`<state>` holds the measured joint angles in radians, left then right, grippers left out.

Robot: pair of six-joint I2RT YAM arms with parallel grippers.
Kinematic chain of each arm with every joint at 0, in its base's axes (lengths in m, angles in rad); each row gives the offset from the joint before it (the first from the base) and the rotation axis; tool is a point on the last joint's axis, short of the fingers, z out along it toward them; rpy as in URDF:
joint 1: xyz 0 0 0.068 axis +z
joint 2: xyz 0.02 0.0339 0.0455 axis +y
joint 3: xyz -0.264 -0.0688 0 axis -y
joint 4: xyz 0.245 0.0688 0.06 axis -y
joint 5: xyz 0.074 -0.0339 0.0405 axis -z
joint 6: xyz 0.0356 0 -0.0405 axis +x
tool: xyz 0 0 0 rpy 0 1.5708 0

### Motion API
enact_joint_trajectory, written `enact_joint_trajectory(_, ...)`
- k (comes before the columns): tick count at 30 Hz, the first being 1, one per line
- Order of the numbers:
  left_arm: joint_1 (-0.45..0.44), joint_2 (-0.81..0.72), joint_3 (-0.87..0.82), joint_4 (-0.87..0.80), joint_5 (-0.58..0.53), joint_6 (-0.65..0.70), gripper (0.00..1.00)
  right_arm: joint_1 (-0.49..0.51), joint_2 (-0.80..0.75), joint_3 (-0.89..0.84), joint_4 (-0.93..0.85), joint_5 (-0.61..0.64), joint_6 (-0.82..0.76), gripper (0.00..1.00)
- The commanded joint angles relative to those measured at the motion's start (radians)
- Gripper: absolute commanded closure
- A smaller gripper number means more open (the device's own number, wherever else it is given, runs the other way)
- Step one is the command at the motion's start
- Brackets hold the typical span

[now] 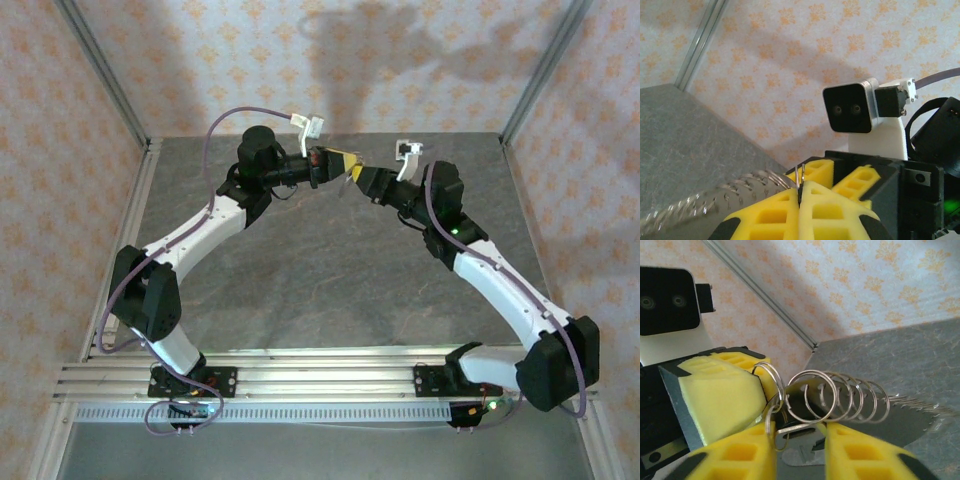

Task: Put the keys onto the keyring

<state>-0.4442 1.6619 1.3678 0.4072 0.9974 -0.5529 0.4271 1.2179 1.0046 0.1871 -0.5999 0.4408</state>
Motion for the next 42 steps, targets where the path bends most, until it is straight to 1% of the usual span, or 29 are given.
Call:
enact_joint_trajectory(1,-0.004,-0.017,0.034,0.047,0.035,-0.004,1.00,0.007,-0.003,0.013,0.040,-0.034,-0.015,0.86)
enact_joint_trajectory(4,-0.004,-0.016,0.036,0.048,0.033,-0.003,1.00,0.007,-0.018,-0.006,0.038,-0.038,-0.015,0.97)
enact_joint_trajectory(6,-0.004,-0.016,0.037,0.048,0.030,-0.004,1.00,0.008,-0.029,-0.023,0.038,-0.037,-0.014,1.00)
enact_joint_trajectory(9,-0.004,-0.016,0.039,0.045,0.024,-0.002,1.00,0.007,-0.029,-0.044,0.043,-0.038,-0.008,1.00)
enact_joint_trajectory(11,-0.004,-0.016,0.040,0.045,0.020,-0.001,1.00,0.010,-0.060,-0.056,0.049,-0.040,0.000,1.00)
enact_joint_trajectory(17,-0.005,-0.016,0.036,0.054,0.010,-0.006,1.00,0.036,-0.055,-0.065,0.060,-0.044,0.012,1.00)
enact_joint_trajectory(23,-0.008,-0.015,0.032,0.060,0.003,-0.005,1.00,0.061,-0.028,-0.040,0.055,-0.043,0.014,1.00)
enact_joint_trajectory(34,-0.017,-0.004,0.033,0.048,-0.014,0.006,1.00,0.079,0.030,0.026,-0.026,-0.038,-0.009,1.00)
enact_joint_trajectory(36,-0.018,-0.002,0.033,0.043,-0.017,0.008,1.00,0.079,0.006,0.027,-0.068,-0.012,-0.031,0.85)
enact_joint_trajectory(37,-0.018,0.000,0.032,0.042,-0.019,0.012,1.00,0.073,-0.018,0.024,-0.087,0.006,-0.045,0.74)
enact_joint_trajectory(38,-0.019,0.000,0.031,0.038,-0.022,0.013,1.00,0.059,-0.029,0.016,-0.098,0.016,-0.049,0.66)
enact_joint_trajectory(40,-0.018,0.002,0.028,0.038,-0.023,0.013,1.00,0.014,-0.104,0.001,-0.106,0.005,-0.040,0.60)
enact_joint_trajectory(42,-0.017,0.005,0.028,0.045,-0.020,0.013,1.00,-0.048,-0.159,-0.021,-0.096,-0.020,-0.011,0.58)
